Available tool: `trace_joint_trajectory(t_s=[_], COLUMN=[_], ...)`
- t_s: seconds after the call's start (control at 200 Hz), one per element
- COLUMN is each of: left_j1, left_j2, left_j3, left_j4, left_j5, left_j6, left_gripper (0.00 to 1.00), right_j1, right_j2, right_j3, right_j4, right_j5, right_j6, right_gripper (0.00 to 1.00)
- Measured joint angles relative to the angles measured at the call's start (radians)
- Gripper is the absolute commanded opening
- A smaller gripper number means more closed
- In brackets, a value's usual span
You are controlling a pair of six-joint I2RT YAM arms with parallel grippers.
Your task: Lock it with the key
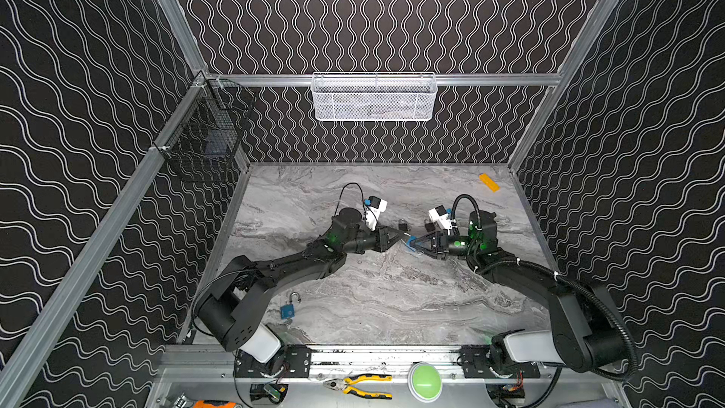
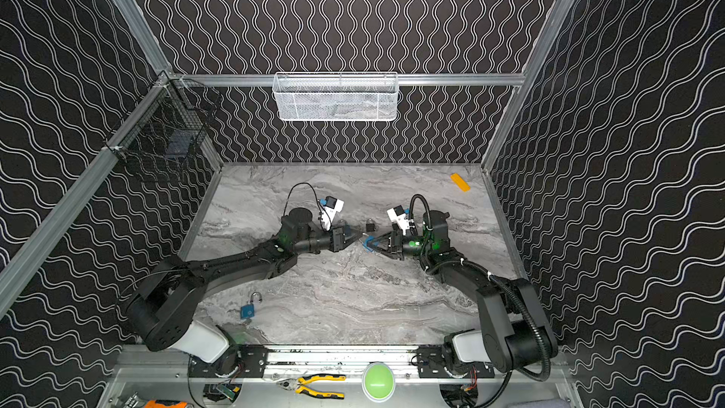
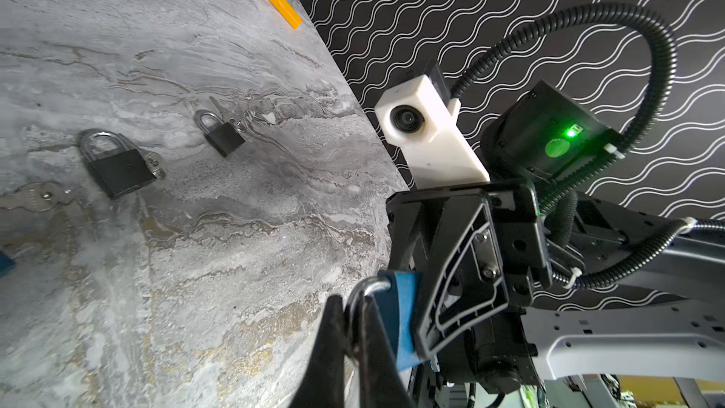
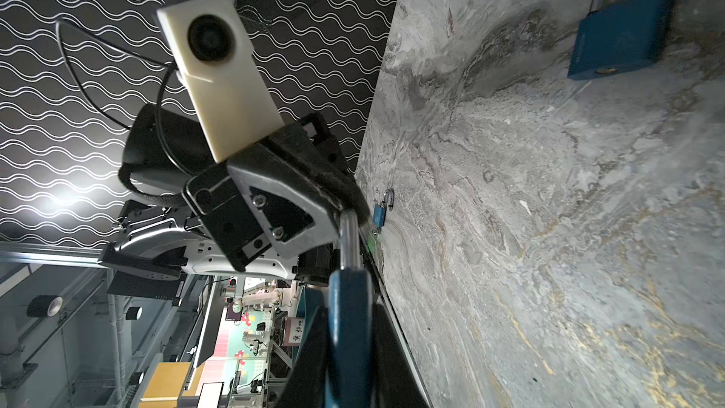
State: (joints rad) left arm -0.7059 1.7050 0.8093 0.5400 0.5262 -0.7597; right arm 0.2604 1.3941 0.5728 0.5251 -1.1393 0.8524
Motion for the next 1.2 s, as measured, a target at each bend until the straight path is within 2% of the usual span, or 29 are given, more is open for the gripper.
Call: trace_joint_trajectory(t_s=[0.075, 0.23, 0.43, 0.891, 1.201], left_j1=[0.0, 0.0, 0.018, 0.044, 0.045], left_j2=[-0.006, -0.014, -0.014, 0.035, 0.054], left_j3=[0.001, 0.017, 0.018, 0.016, 0.023], left_j4=[-0.011, -0.059, -0.055, 0.033, 0.043], left_j5=[-0.004, -0.008, 0.05, 0.139, 0.147], left_j6=[0.0, 0.008, 0.002, -0.071, -0.072], left_gripper=[0.0, 0.14, 0.21, 0.23, 0.17], right_j1=[0.0, 0.0, 0.005, 0.005, 0.005], right_j2=[0.005, 0.008, -0.008, -0.029, -0.027], right_j3=[0.0, 0.001, -0.006, -0.022, -0.021], right_j4=[0.005, 0.005, 0.007, 0.004, 0.008], right_j5=[-0.006, -0.014, -0.006, 0.02, 0.019], right_j6=[0.0, -0.009, -0.044, -0.087, -0.086], right_gripper=[0.0, 0.0, 0.0, 0.0, 0.0])
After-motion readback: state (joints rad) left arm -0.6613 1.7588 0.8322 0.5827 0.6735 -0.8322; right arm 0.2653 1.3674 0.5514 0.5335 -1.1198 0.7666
